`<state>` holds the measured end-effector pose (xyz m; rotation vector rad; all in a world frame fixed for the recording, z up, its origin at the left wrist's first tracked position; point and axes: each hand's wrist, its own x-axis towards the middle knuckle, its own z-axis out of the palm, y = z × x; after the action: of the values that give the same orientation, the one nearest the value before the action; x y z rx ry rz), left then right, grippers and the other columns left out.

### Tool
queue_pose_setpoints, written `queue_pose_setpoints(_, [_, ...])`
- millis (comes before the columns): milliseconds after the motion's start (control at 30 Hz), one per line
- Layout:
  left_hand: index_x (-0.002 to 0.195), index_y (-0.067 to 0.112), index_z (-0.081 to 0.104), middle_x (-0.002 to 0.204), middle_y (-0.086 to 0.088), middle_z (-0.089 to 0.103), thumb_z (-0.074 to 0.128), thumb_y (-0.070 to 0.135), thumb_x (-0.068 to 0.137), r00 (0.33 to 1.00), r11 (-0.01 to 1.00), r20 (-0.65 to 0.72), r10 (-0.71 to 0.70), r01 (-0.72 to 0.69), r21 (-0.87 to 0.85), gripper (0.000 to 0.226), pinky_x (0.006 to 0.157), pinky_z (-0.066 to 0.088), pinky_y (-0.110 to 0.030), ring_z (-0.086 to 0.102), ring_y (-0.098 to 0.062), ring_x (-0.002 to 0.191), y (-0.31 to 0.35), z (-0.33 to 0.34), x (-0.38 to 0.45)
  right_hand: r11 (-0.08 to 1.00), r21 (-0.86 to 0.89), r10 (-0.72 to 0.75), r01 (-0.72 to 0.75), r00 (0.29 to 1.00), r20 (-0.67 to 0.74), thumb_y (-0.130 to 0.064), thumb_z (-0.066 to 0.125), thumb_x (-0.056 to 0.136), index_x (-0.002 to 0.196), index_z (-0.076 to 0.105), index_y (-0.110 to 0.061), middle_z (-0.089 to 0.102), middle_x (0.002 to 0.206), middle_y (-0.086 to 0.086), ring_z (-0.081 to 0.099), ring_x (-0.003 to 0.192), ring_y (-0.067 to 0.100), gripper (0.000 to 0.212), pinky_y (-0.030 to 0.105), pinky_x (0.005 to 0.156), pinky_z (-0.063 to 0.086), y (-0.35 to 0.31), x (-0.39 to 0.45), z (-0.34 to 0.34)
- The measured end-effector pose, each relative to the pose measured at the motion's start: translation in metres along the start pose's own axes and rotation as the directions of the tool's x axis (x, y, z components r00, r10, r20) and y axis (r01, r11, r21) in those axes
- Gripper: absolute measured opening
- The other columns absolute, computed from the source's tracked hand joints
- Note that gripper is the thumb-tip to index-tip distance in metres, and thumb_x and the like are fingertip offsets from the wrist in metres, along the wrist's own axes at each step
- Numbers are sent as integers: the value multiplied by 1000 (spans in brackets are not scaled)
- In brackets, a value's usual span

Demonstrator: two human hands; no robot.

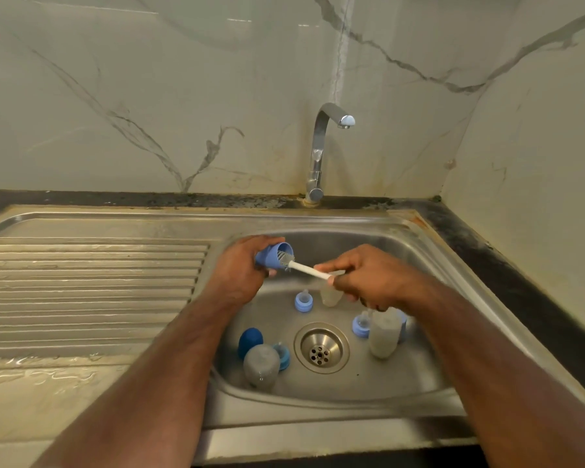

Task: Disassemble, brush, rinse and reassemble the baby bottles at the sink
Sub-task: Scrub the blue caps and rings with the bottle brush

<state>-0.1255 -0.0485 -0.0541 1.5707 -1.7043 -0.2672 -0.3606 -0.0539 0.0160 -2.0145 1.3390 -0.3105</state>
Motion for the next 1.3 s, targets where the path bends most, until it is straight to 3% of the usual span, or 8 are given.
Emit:
queue_pose_setpoints(167, [133, 20, 61, 121, 4, 66, 79, 11, 83, 984, 984, 33, -177, 176, 17, 53, 90, 39, -24, 58, -12, 108, -10, 2, 0, 986, 152, 77, -68, 996, -53, -14, 58, 98, 118, 69, -37, 59, 63, 3, 41, 43, 11, 33, 24, 40, 35, 24, -3, -20])
queue_pose_setpoints(400, [124, 20, 46, 114, -1, 59, 74, 17, 88, 920, 931, 146, -363, 354, 84, 45, 73, 41, -27, 59, -19, 97, -17, 20, 2, 989, -38, 143, -146, 987, -74, -14, 58, 95, 119, 69, -39, 62, 68, 6, 47, 45, 15, 37, 23, 42, 40, 40, 10, -12])
queue_pose_setpoints(500, [127, 18, 44, 112, -4, 57, 76, 17, 87, 910, 923, 183, -372, 342, 174, 51, 75, 42, -32, 59, -22, 96, -14, 27, 10, 984, -105, 135, -145, 986, -100, -16, 58, 95, 119, 69, -40, 68, 72, 4, 58, 57, 18, 36, 25, 46, 48, 38, 14, -12])
queue_pose_setpoints(600, [121, 21, 56, 112, -4, 64, 82, 17, 79, 895, 904, 239, -376, 297, 308, 50, 71, 47, -29, 62, -21, 97, -17, 37, 18, 974, -174, 130, -145, 987, -95, -16, 56, 96, 121, 69, -37, 65, 70, 0, 58, 56, 15, 36, 20, 40, 44, 37, 14, -11])
queue_pose_setpoints(800, [128, 14, 56, 126, -11, 61, 75, 10, 86, 836, 814, 322, -444, 227, 535, 47, 89, 50, -34, 60, -27, 113, -34, 63, 26, 959, -233, 145, -163, 985, -94, -12, 56, 91, 114, 74, -32, 64, 65, -1, 58, 54, 15, 35, 25, 48, 47, 44, 19, -8])
queue_pose_setpoints(867, [130, 11, 54, 128, -13, 60, 68, 10, 91, 815, 797, 346, -465, 216, 564, 42, 89, 50, -35, 59, -29, 115, -39, 69, 31, 956, -242, 149, -167, 985, -92, -13, 56, 91, 114, 74, -32, 66, 69, -1, 60, 56, 16, 35, 28, 54, 51, 47, 22, -7])
queue_pose_setpoints(1133, [139, 6, 48, 138, -19, 54, 57, 23, 102, 746, 741, 376, -550, 228, 631, 42, 100, 48, -41, 55, -35, 125, -53, 81, 39, 946, -281, 148, -161, 987, -66, -12, 54, 92, 116, 73, -32, 66, 69, 1, 57, 51, 16, 36, 25, 47, 45, 52, 32, -5])
queue_pose_setpoints(1300, [145, 6, 42, 142, -19, 49, 70, 18, 89, 710, 715, 413, -571, 182, 675, 63, 102, 50, -41, 52, -36, 129, -54, 81, 36, 938, -302, 157, -168, 986, -61, -11, 54, 93, 118, 73, -31, 65, 70, 1, 57, 53, 15, 37, 24, 46, 44, 53, 31, -5])
